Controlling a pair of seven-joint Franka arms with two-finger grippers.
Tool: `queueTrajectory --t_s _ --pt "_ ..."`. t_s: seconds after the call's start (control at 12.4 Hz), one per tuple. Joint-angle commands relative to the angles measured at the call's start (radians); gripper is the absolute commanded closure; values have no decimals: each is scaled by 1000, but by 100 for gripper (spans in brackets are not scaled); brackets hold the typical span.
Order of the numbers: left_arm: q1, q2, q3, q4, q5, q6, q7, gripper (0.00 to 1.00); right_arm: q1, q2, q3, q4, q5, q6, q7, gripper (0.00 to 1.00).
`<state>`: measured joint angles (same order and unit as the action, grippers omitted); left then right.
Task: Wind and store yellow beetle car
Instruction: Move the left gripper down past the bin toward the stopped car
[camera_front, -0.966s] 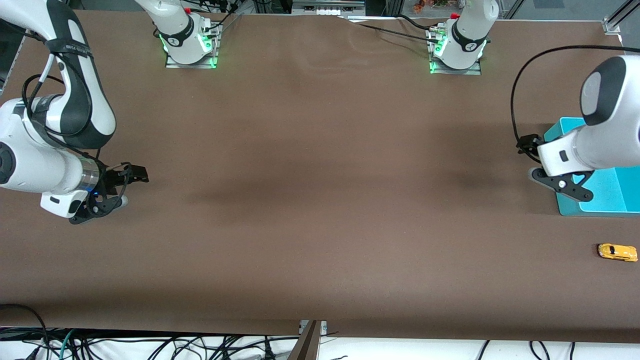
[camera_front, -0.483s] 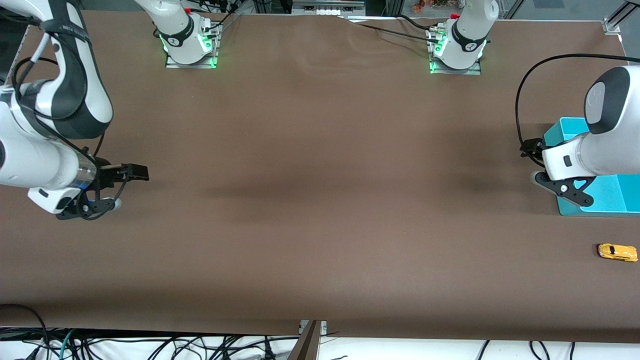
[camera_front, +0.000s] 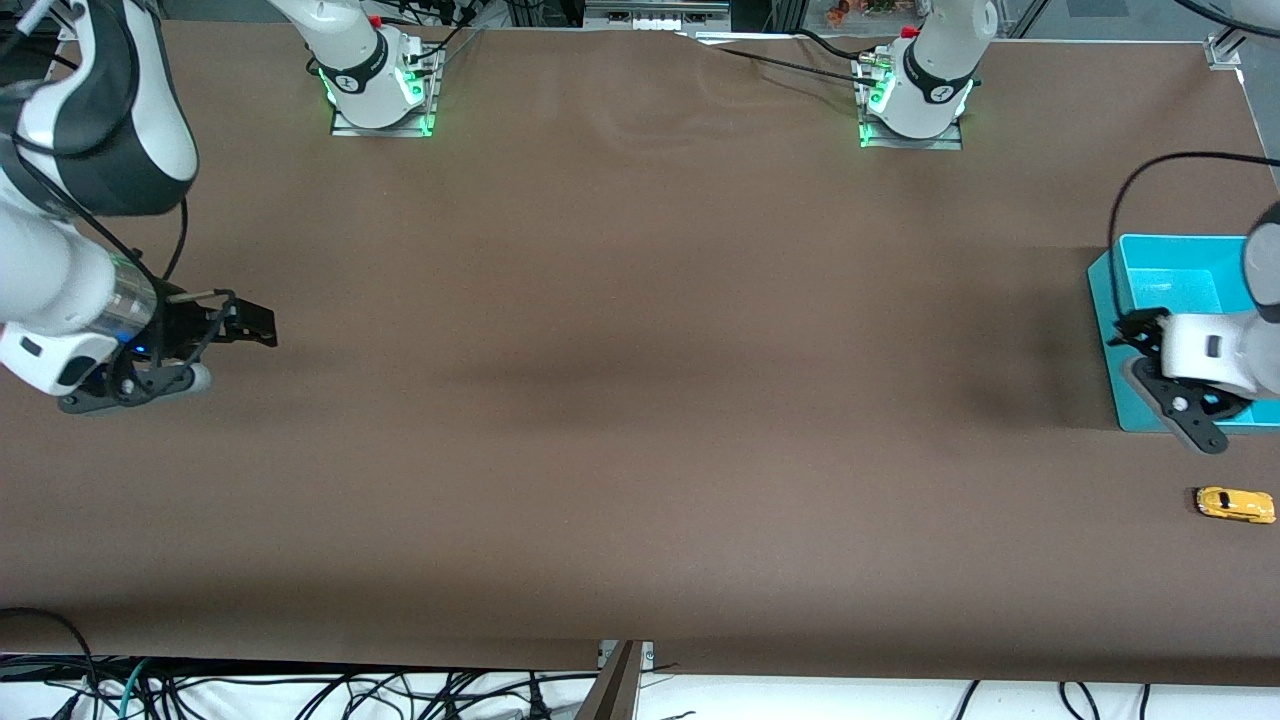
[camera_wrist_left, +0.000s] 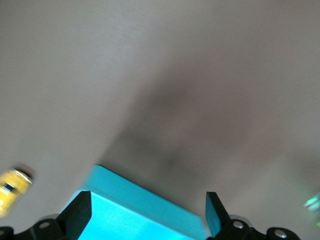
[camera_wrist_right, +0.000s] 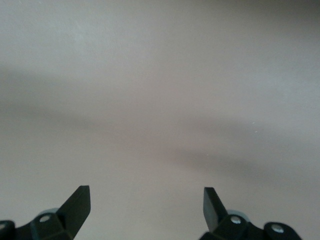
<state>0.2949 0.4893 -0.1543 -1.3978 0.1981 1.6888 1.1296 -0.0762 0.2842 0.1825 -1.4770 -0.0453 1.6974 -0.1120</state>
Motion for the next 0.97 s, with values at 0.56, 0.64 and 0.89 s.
queueTrajectory --t_s 0.56,0.64,0.89 --pt "182 340 78 212 18 573 766 0 -5 -165 -17 -34 -65 -90 23 0" --pt "182 382 82 223 18 618 833 0 -4 -178 -17 -43 -62 -110 47 0" --pt "145 488 134 339 18 718 861 0 -1 -200 -17 -68 -61 -148 143 0"
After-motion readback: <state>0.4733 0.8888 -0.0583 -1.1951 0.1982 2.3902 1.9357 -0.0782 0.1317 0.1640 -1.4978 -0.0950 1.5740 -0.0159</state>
